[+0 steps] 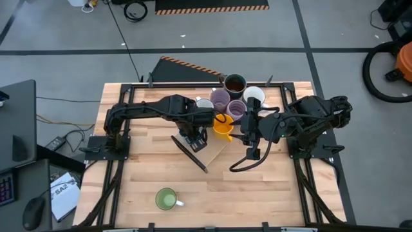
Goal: Place coffee mugs
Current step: Put the blue mug on the shelf, then put the green mug on the shelf
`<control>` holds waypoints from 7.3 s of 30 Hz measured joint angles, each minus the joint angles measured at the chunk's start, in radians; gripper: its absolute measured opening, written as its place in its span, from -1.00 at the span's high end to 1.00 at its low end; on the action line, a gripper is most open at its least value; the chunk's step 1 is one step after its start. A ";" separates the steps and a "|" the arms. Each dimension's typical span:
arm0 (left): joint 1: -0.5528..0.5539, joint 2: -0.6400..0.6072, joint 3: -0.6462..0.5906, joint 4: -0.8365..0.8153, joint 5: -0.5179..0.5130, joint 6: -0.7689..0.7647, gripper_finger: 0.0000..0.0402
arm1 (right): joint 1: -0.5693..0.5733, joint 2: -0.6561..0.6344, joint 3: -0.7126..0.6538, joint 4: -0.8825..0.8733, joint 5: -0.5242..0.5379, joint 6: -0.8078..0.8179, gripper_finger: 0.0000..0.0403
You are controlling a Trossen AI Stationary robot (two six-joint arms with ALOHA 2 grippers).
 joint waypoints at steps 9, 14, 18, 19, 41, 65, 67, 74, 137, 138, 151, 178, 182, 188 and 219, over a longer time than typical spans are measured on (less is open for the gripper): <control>-0.012 0.001 0.000 0.006 0.056 -0.024 0.28 | 0.001 0.000 0.000 0.001 0.000 0.023 0.21; -0.016 -0.006 0.000 0.010 0.058 -0.032 0.19 | 0.001 0.000 0.000 0.008 0.001 0.022 0.21; -0.016 -0.018 0.005 0.010 0.058 -0.033 0.18 | 0.001 0.000 0.000 0.008 0.000 0.022 0.21; -0.016 -0.022 0.008 0.011 0.059 -0.034 0.18 | 0.001 0.000 0.000 0.008 0.000 0.022 0.21; 0.023 -0.025 -0.016 -0.001 0.013 0.049 0.18 | 0.003 0.000 0.000 0.015 -0.001 0.019 0.21; 0.052 -0.024 -0.151 0.045 -0.081 -0.039 0.18 | 0.002 0.000 0.000 0.014 -0.001 -0.005 0.21; 0.052 -0.024 -0.151 0.037 -0.081 -0.044 0.18 | 0.002 0.000 0.000 0.014 -0.001 -0.007 0.21; 0.045 -0.024 -0.151 0.032 -0.131 -0.075 0.18 | 0.002 0.000 0.000 0.014 0.000 -0.011 0.21; -0.293 -0.340 -0.149 0.257 -0.136 0.115 0.23 | -0.009 0.019 -0.080 0.194 -0.140 0.002 0.21; -0.308 -0.340 -0.150 0.252 -0.114 0.115 0.23 | -0.004 0.020 -0.090 0.196 -0.140 0.026 0.21; -0.664 -0.294 -0.151 0.199 -0.140 0.163 0.23 | 0.046 0.036 -0.172 0.230 0.056 0.494 0.21; -0.870 -0.118 -0.400 0.235 -0.309 -0.113 0.37 | 0.116 0.162 -0.218 0.434 0.080 0.645 0.24; -0.851 -0.161 -0.545 0.302 -0.258 -0.160 0.41 | 0.120 0.162 -0.218 0.445 0.084 0.643 0.24; -0.804 -0.218 -0.669 0.389 -0.246 -0.274 0.42 | 0.120 0.162 -0.218 0.456 0.086 0.642 0.24; -0.659 -0.268 -0.929 0.692 -0.096 -0.375 0.46 | 0.120 0.162 -0.218 0.452 0.037 0.601 0.24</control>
